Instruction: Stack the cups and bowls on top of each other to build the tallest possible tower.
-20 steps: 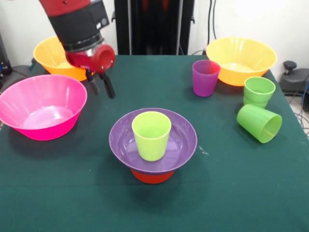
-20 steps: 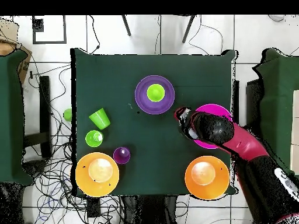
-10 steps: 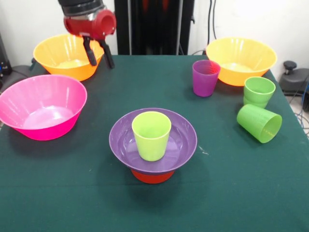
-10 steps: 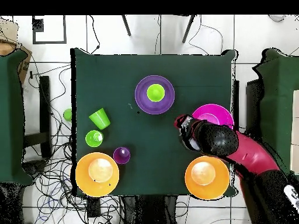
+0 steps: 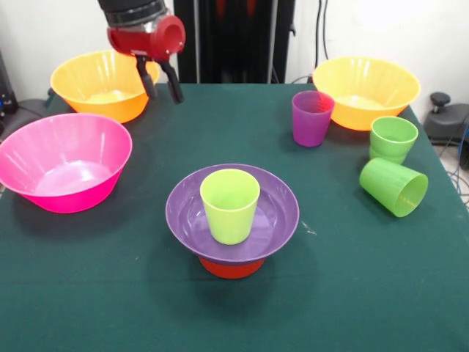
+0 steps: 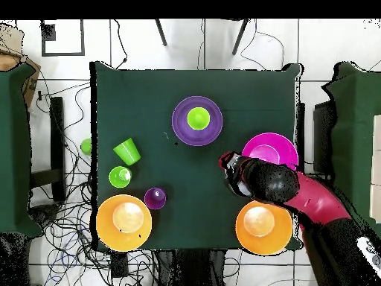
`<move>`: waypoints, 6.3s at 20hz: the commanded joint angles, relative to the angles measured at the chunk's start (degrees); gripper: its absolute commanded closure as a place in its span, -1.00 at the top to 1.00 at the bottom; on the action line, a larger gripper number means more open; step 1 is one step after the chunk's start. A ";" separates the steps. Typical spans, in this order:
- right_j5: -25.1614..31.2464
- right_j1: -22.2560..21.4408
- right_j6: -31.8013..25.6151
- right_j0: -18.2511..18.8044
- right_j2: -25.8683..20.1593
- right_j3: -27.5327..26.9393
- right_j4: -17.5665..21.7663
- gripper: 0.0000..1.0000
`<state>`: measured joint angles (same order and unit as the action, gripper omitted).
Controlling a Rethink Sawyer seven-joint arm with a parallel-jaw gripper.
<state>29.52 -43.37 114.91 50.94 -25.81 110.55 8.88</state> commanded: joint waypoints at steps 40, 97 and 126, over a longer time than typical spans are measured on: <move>-15.35 3.15 1.85 10.78 -1.25 13.58 23.91 1.00; -5.03 8.49 -8.67 21.56 -8.86 7.54 25.46 1.00; -12.89 8.31 -2.50 18.47 -5.91 8.45 33.67 1.00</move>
<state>15.31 -32.23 114.91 69.53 -29.97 118.70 41.29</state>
